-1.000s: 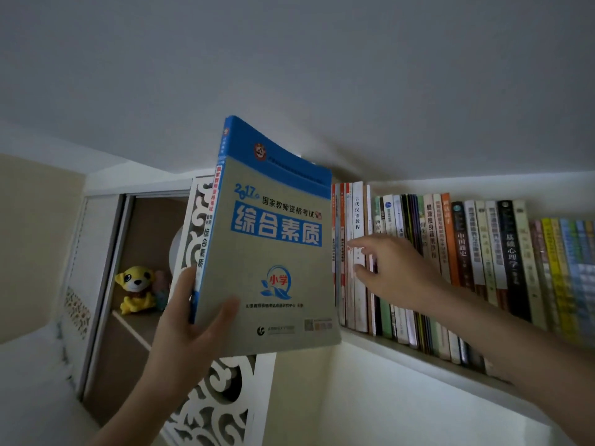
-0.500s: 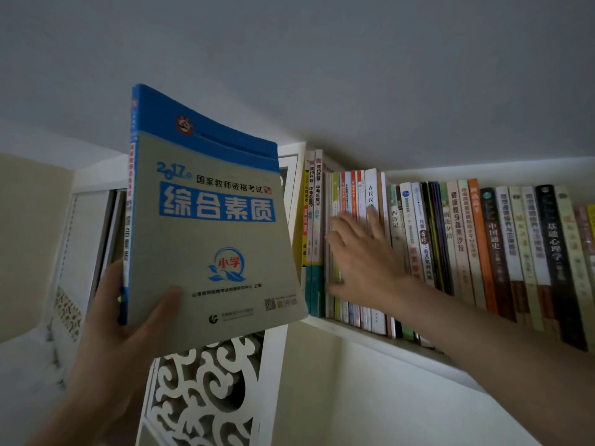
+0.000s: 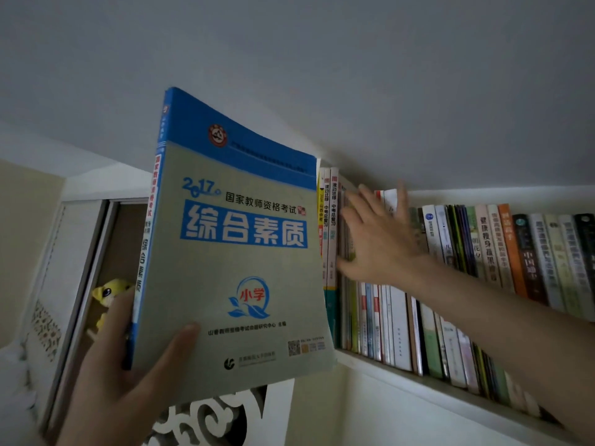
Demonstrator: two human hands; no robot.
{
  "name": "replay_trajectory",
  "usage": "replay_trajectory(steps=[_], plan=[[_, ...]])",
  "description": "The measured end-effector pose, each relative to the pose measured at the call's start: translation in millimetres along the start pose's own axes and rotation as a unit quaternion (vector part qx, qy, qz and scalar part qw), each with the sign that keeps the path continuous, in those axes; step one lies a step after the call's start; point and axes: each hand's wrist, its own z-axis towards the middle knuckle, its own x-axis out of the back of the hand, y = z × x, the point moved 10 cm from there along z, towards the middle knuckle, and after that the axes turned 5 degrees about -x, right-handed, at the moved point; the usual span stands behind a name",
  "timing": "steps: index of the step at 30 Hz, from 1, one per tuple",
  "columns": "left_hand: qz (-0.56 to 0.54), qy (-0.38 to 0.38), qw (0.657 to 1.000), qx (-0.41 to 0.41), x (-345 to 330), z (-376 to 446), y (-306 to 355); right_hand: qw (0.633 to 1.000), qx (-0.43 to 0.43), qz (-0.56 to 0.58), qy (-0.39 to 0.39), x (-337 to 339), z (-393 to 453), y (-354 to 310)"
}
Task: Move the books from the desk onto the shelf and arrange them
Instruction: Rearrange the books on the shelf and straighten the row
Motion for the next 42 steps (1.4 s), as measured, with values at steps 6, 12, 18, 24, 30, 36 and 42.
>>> replay_trajectory(steps=[6,12,18,24,30,36,42], plan=[[0.005,0.011,1.000,-0.009,-1,1,-18,0.991,-0.041,0.064,-0.112,-7,62,30],[0.015,-0.006,1.000,-0.007,-6,8,-25,0.978,-0.044,0.115,-0.168,-9,72,32],[-0.045,-0.037,0.997,0.049,-25,12,-39,0.981,-0.007,0.095,-0.166,-1,71,40],[-0.073,-0.067,0.994,0.052,-40,13,-43,0.986,-0.004,0.078,-0.148,-8,66,40],[-0.085,-0.081,0.992,0.037,-53,16,-49,0.988,-0.019,0.097,-0.115,-1,65,22],[-0.094,-0.065,0.993,0.034,-59,19,-47,0.969,-0.022,0.159,-0.186,-12,74,29],[-0.084,-0.070,0.993,0.038,-65,19,-40,0.956,0.004,0.233,-0.178,-11,76,41]])
